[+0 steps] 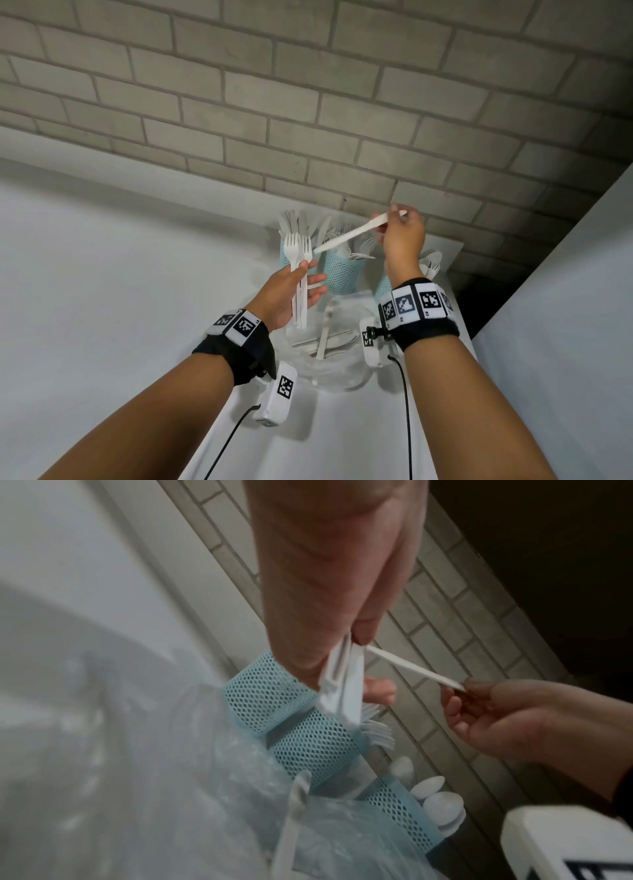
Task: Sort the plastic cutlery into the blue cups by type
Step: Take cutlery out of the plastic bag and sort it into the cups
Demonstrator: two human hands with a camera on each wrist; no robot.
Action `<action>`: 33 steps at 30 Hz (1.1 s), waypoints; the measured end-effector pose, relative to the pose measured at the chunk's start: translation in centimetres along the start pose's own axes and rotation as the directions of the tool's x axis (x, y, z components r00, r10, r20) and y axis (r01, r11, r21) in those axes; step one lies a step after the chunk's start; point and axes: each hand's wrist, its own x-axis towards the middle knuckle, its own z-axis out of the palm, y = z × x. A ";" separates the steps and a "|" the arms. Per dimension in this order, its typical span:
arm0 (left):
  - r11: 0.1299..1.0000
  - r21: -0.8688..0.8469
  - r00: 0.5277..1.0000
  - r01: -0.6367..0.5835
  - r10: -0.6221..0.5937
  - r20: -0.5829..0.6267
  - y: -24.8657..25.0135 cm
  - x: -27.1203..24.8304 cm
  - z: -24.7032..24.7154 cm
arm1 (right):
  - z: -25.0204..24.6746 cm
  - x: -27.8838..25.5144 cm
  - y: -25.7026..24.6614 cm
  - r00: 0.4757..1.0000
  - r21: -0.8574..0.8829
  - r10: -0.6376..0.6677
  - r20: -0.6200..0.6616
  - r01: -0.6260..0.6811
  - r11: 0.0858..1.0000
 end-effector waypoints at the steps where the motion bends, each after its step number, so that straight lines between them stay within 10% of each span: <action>1: 1.000 0.004 1.000 -0.010 0.010 -0.020 0.1 0.1 -0.2 | 0.5 0.3 -0.2 0.999 0.031 -0.037 -0.027 0.038 0.999; 10: 0.998 -0.044 0.999 -0.034 0.032 -0.032 0.2 0.9 -1.7 | 6.5 0.9 2.2 0.948 -0.234 -0.274 0.161 0.306 0.923; 16: 0.996 -0.083 0.996 0.028 -0.021 0.082 0.4 0.9 -1.9 | 7.8 0.5 4.8 0.876 -0.752 -0.116 0.467 0.463 0.470; 19: 0.991 -0.107 0.988 0.076 -0.060 0.140 0.5 0.9 -1.8 | 7.6 0.5 4.5 0.864 -0.772 -0.066 0.499 0.478 0.418; 27: 0.982 -0.136 0.968 0.128 -0.094 0.231 0.1 0.6 -1.4 | 5.0 -1.5 1.7 0.856 -0.428 -0.284 0.431 0.471 0.771; 33: 0.992 -0.024 0.973 0.122 -0.114 0.203 -0.2 0.1 -0.5 | 2.5 -3.9 1.6 0.859 -0.416 0.060 0.508 0.184 0.891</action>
